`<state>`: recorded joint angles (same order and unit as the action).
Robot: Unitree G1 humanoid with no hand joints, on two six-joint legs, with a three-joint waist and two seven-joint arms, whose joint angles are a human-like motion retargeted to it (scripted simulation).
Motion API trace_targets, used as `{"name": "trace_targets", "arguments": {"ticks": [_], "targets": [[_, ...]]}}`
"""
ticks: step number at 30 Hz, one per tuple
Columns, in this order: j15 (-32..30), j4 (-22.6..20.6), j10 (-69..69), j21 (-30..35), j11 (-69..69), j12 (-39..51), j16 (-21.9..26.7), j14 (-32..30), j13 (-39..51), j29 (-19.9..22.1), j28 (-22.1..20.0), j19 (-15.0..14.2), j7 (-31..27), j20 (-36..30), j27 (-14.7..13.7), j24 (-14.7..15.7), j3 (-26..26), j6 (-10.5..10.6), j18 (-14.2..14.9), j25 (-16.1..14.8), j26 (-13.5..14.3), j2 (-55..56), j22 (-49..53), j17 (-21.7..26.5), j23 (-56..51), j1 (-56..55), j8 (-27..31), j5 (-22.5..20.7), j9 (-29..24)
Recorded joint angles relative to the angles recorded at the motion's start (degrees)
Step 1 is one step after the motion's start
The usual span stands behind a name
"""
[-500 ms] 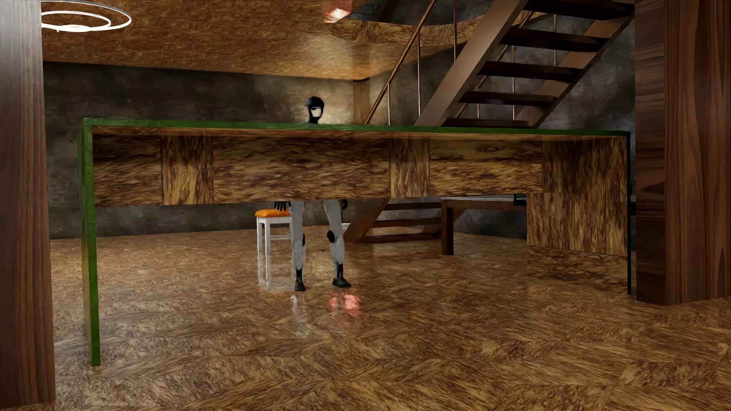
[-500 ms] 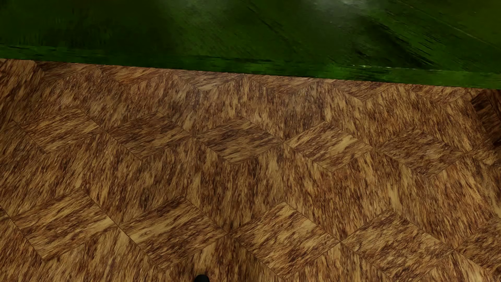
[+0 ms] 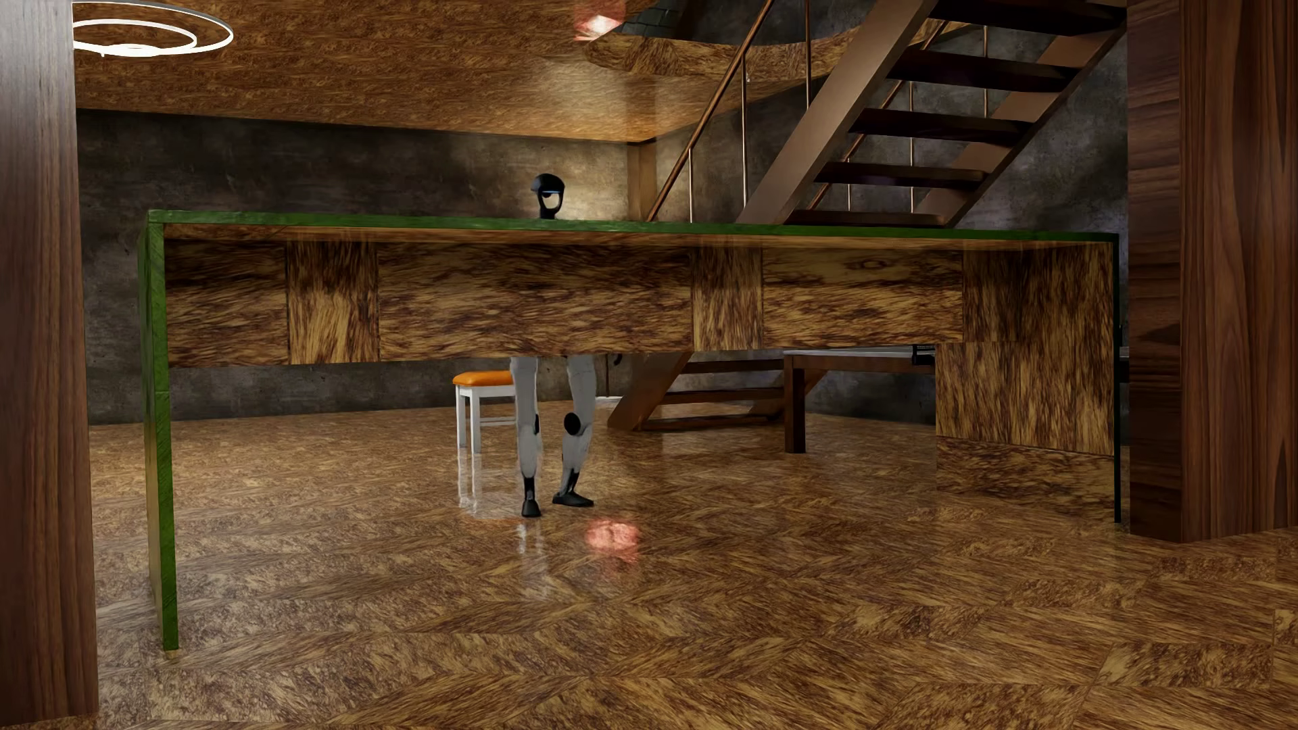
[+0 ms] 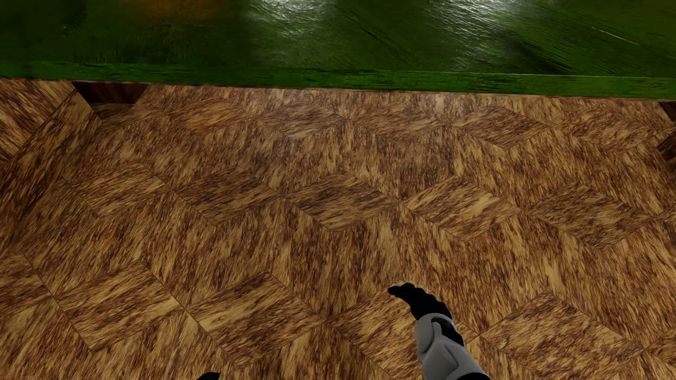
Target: Walk to the desk
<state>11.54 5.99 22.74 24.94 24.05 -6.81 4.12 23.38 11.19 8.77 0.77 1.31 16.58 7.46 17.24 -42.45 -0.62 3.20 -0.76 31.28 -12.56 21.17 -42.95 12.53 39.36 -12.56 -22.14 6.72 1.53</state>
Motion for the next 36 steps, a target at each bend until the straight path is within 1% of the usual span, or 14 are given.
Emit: {"name": "trace_targets", "arguments": {"ticks": [2,4,5,7,9,11,14,17,20,22,24,27,31,36], "targets": [[0.2,-1.9,-1.0,-0.7,3.1,-0.4,-0.1,-0.6,-3.1,-1.0,0.2,-0.7,0.0,-0.6,-0.1,0.2,0.0,-0.3,-0.1,-0.5,0.7,1.4,1.7,-0.6,1.2,0.5,0.3,2.5,0.1],[0.6,-4.5,-1.6,0.2,9.4,-1.9,-1.1,-0.8,-5.1,-6.5,-1.5,-1.5,1.0,0.3,1.1,1.7,-0.2,-0.8,-1.4,0.6,2.3,4.9,4.4,-0.2,4.7,0.8,2.0,6.1,-0.1],[0.0,-5.8,-1.2,-1.9,13.7,-2.0,-1.9,-0.7,-6.7,-8.3,-2.7,-1.8,1.6,1.2,2.9,2.7,-0.4,-1.2,-2.2,0.1,2.2,7.6,5.1,-0.5,6.1,0.7,2.9,8.1,-0.2],[-3.1,-8.0,0.8,-9.0,22.2,-3.4,-2.9,0.1,-9.9,-6.0,-4.2,-1.6,2.9,2.3,7.0,4.0,-0.8,-2.4,-3.7,-3.2,1.7,13.1,5.3,-2.2,9.5,-0.2,4.9,12.1,-0.7],[-6.1,-9.7,2.1,-11.7,26.6,-4.0,-2.9,0.4,-13.9,-2.3,-4.3,-0.6,3.7,2.2,8.2,3.6,-1.2,-3.7,-4.9,-4.3,0.5,16.2,3.1,-2.5,12.3,-1.2,3.2,16.2,-1.0],[-5.2,-10.6,2.2,-9.4,24.5,-4.4,-2.2,0.0,-18.6,-5.5,-3.4,0.7,3.6,2.0,7.6,2.8,-1.1,-4.9,-5.4,-2.8,-0.8,14.1,-0.8,-1.7,13.5,-1.7,-3.1,19.2,-0.9],[1.4,-10.7,1.3,-8.6,13.3,-6.1,-1.4,-0.8,-25.0,-11.1,-0.8,1.3,2.6,1.8,6.5,1.2,-0.2,-6.3,-5.0,-2.5,-1.9,6.6,-4.8,-1.2,12.9,-1.3,-8.3,16.6,-0.4],[-0.2,-9.8,1.7,-6.2,10.2,-7.8,-2.3,-0.8,-26.8,-11.6,-1.8,2.7,2.0,4.8,7.1,2.3,0.5,-7.2,-4.4,-0.1,-2.0,5.0,-5.2,-1.8,12.6,-1.2,-9.1,14.8,-0.5],[-1.4,-9.4,3.5,-1.9,13.7,-6.8,-4.2,-0.1,-25.0,-14.5,-2.7,2.1,1.5,7.5,6.6,3.6,0.5,-8.4,-4.1,2.6,-2.7,5.8,-6.2,-1.1,11.1,-1.2,-8.7,16.0,-1.3],[-1.1,-9.2,4.7,-1.5,13.7,-4.2,-4.4,0.7,-23.3,-13.6,-2.0,2.2,0.4,7.4,6.3,3.1,0.2,-9.3,-3.4,2.2,-3.6,4.5,-7.6,-1.2,8.9,-1.5,-10.2,16.3,-1.8],[-0.4,-8.8,4.7,0.2,11.5,-1.8,-4.7,1.7,-20.3,-12.7,-1.9,2.6,-0.1,7.1,6.3,2.6,-0.3,-10.0,-1.7,2.9,-3.0,2.5,-7.6,-0.7,7.0,-1.0,-11.9,15.7,-1.9],[-1.1,-8.2,3.5,4.6,9.0,0.4,-5.6,3.2,-13.8,-13.5,-2.4,2.4,0.0,5.9,5.1,3.1,-1.4,-10.6,-2.6,7.0,-1.8,1.1,-3.8,2.2,4.6,-0.1,-12.5,14.2,-1.6],[-1.4,-7.6,3.5,3.1,9.2,0.4,-5.9,4.8,-7.7,-9.4,-3.9,1.3,1.4,4.7,4.0,4.1,-2.3,-10.9,-4.4,5.1,1.0,2.1,-0.4,4.0,-0.9,-0.3,-11.3,13.4,-1.5],[-3.4,-7.1,3.2,2.0,9.9,0.0,-4.9,5.1,-5.3,-7.3,-4.0,1.3,2.9,6.0,3.7,4.4,-2.8,-10.5,-5.5,2.3,-1.6,3.5,-2.0,2.2,-2.4,-0.1,-8.8,12.5,-1.5]]}}
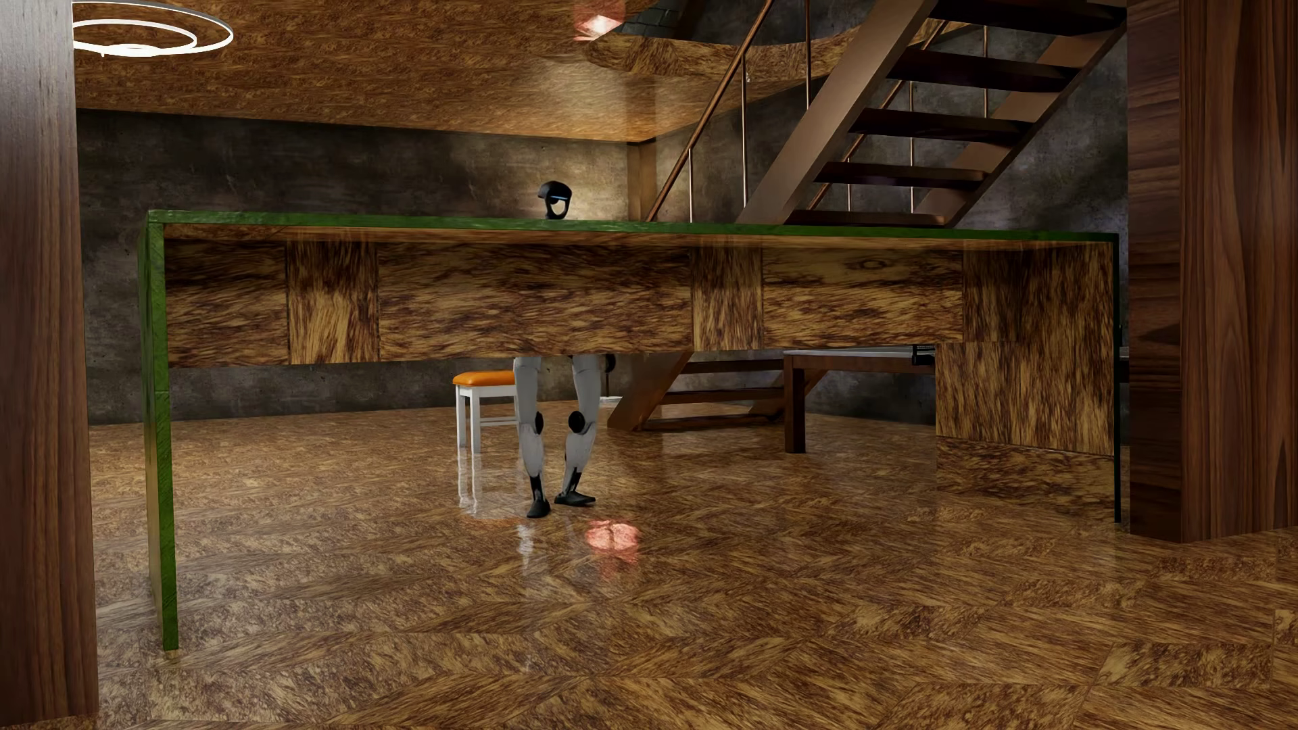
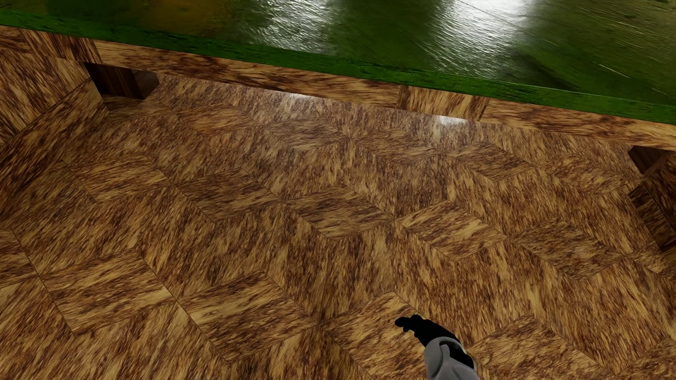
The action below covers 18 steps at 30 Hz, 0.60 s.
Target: Walk to the desk
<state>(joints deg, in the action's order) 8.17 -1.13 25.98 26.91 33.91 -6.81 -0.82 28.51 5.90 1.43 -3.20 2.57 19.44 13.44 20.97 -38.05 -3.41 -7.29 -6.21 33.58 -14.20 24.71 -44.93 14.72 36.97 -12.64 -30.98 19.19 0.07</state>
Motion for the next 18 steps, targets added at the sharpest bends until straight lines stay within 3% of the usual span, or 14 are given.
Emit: {"name": "trace_targets", "arguments": {"ticks": [8,10,14,18], "targets": [[-0.7,0.3,-1.6,3.5,-3.9,-3.2,1.4,-1.7,-5.0,-7.1,1.0,1.8,1.4,2.3,2.2,-0.7,0.6,1.7,0.5,-2.1,-1.2,-0.6,-2.1,-1.6,12.3,0.4,0.6,-2.1,0.5],[-0.1,0.0,-2.0,3.8,-3.1,-3.7,0.7,-5.4,-7.4,-6.7,1.0,1.6,2.0,3.0,2.6,-0.2,0.7,2.0,-0.1,-2.0,-1.4,-0.1,-1.3,-1.1,13.9,0.4,1.4,-1.7,0.5],[1.0,-0.5,-1.6,0.4,-0.5,-4.0,-0.1,-5.3,-13.0,-2.1,0.6,1.2,3.2,2.7,3.7,-0.9,0.9,2.3,-0.5,-4.1,-0.1,1.6,-2.0,-1.5,13.8,0.6,3.3,-0.9,0.2],[1.1,-0.4,-1.2,-0.2,-0.5,-2.1,0.1,-5.0,-14.4,-3.5,1.2,1.1,3.8,0.2,3.3,-3.0,2.0,2.5,-0.6,-4.3,0.4,1.7,-3.7,-2.1,12.4,0.5,3.8,-1.1,-0.4]]}}
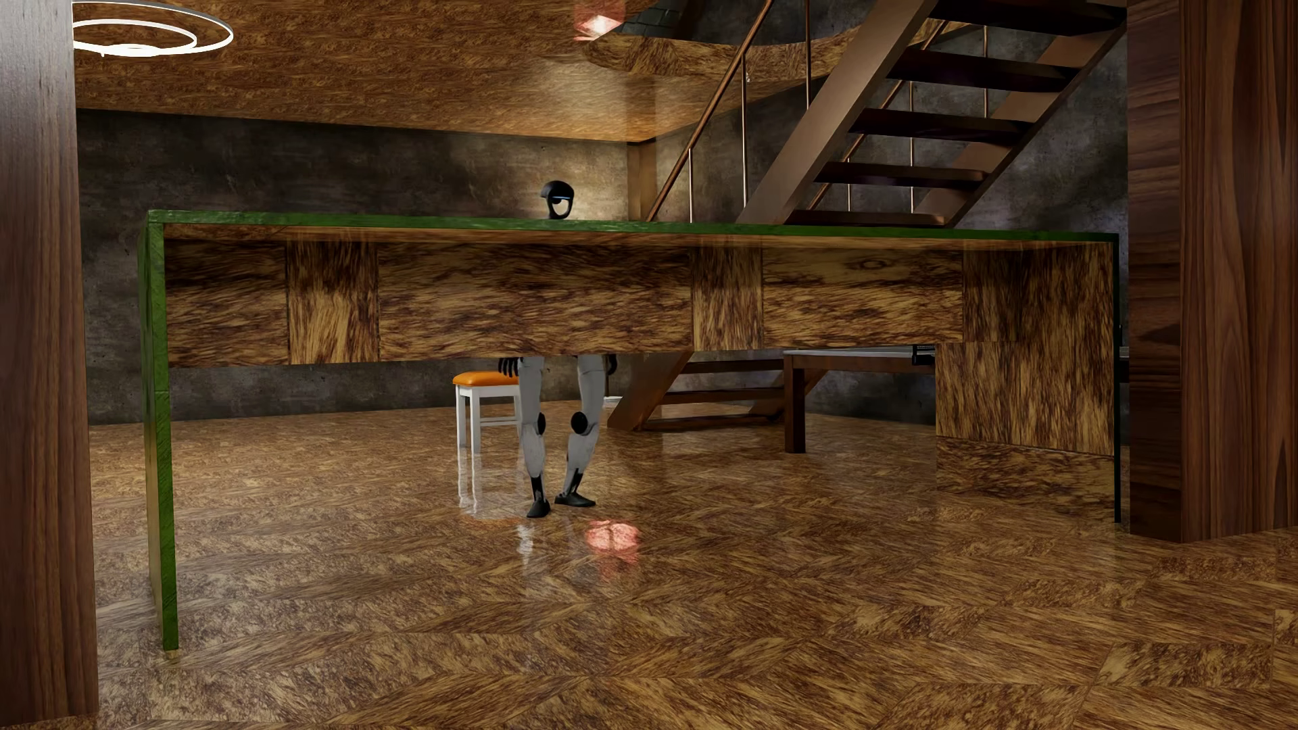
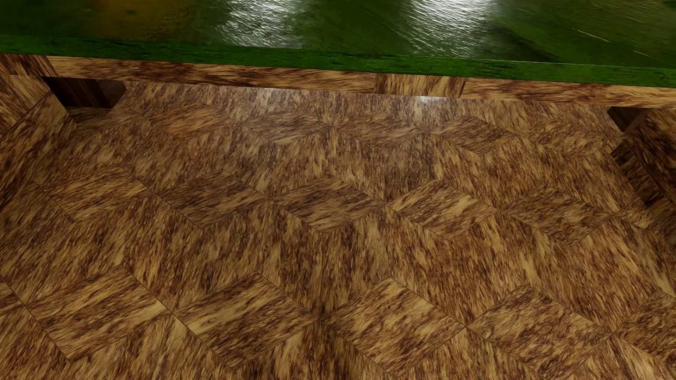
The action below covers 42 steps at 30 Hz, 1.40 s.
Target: Walk to the desk
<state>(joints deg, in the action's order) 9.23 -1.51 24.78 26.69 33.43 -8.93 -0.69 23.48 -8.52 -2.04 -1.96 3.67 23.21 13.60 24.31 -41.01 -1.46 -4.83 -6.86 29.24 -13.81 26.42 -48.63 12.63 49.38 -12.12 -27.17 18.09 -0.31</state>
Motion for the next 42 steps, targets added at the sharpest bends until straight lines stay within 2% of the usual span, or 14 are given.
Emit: {"name": "trace_targets", "arguments": {"ticks": [3,5,7,8,9,11,13,17,21,30,42], "targets": [[-0.5,0.3,-0.2,-0.3,-0.5,1.7,0.3,-0.1,1.4,0.9,0.0,0.1,0.7,-2.3,-0.4,-0.7,0.6,0.1,-0.1,0.8,1.2,0.6,0.4,-0.8,-1.8,-0.2,0.6,-0.7,-0.5],[-1.0,0.5,-0.4,1.8,-1.1,2.6,0.5,-0.4,3.2,0.5,-0.3,0.2,1.3,-3.9,-1.2,-0.7,0.7,0.2,-0.2,3.9,2.4,1.1,1.4,-0.4,-3.0,-0.7,1.0,-1.2,-0.8],[-1.6,0.7,-0.8,5.5,-1.9,3.4,0.9,-0.9,5.4,-1.0,-0.3,0.2,1.8,-5.4,-1.7,-0.8,0.8,0.2,-0.2,8.7,3.2,1.7,2.4,0.4,-3.1,-1.3,1.3,-1.7,-1.2],[-1.9,0.7,-1.0,6.4,-2.4,3.9,1.1,-1.2,6.3,-2.1,-0.4,0.2,1.9,-5.9,-1.9,-0.7,0.8,0.2,-0.2,10.1,3.5,2.0,2.8,0.6,-2.9,-1.6,1.3,-1.9,-1.4],[-2.2,0.7,-1.3,6.0,-2.8,4.4,1.1,-1.5,7.0,-2.6,-0.5,0.3,2.0,-6.4,-1.6,-0.6,0.8,0.2,-0.3,10.2,3.5,2.3,3.2,0.5,-2.8,-2.0,1.3,-2.1,-1.5],[-2.9,0.7,-1.9,2.2,-3.9,5.3,1.3,-2.2,7.3,-1.1,-0.7,0.5,2.0,-7.2,-1.0,-0.2,0.7,0.1,-0.3,7.0,3.3,2.9,3.9,-0.4,-3.7,-2.8,1.1,-2.3,-1.9],[-3.5,0.6,-2.7,-0.7,-5.1,5.8,1.5,-3.0,7.0,1.4,-1.1,0.7,2.0,-7.9,-1.7,0.2,0.7,-0.1,-0.2,3.5,2.9,3.3,4.0,-0.8,-5.2,-3.5,0.9,-2.6,-2.2],[-4.8,0.0,-5.0,1.9,-7.2,6.3,1.8,-4.6,8.8,2.2,-0.4,1.0,1.5,-9.6,-2.6,0.8,0.8,-0.3,0.0,4.2,0.5,3.8,3.1,0.5,-5.9,-4.3,0.1,-2.7,-2.2],[-5.6,-0.8,-7.3,3.5,-8.8,5.7,2.0,-5.9,11.1,1.7,-0.2,1.3,0.9,-10.0,-2.3,1.4,0.7,-0.5,0.7,3.9,-0.2,4.2,2.3,0.7,-5.1,-4.6,-1.0,-2.4,-1.9],[-5.2,-1.4,-5.8,5.8,-7.0,1.5,3.3,-5.6,13.3,2.9,-1.5,1.8,-0.9,-11.1,-3.4,1.6,0.5,-0.2,0.6,2.6,2.6,6.0,4.6,1.7,-4.8,-7.5,-2.4,-0.6,-2.6],[-7.0,-3.7,-9.0,6.5,-9.4,-1.1,5.5,-8.0,14.6,3.5,-1.1,2.5,-2.8,-16.7,-3.5,1.4,1.2,0.7,2.3,2.2,3.6,10.5,6.3,2.5,-3.1,-12.5,-4.4,1.4,-5.0]]}}
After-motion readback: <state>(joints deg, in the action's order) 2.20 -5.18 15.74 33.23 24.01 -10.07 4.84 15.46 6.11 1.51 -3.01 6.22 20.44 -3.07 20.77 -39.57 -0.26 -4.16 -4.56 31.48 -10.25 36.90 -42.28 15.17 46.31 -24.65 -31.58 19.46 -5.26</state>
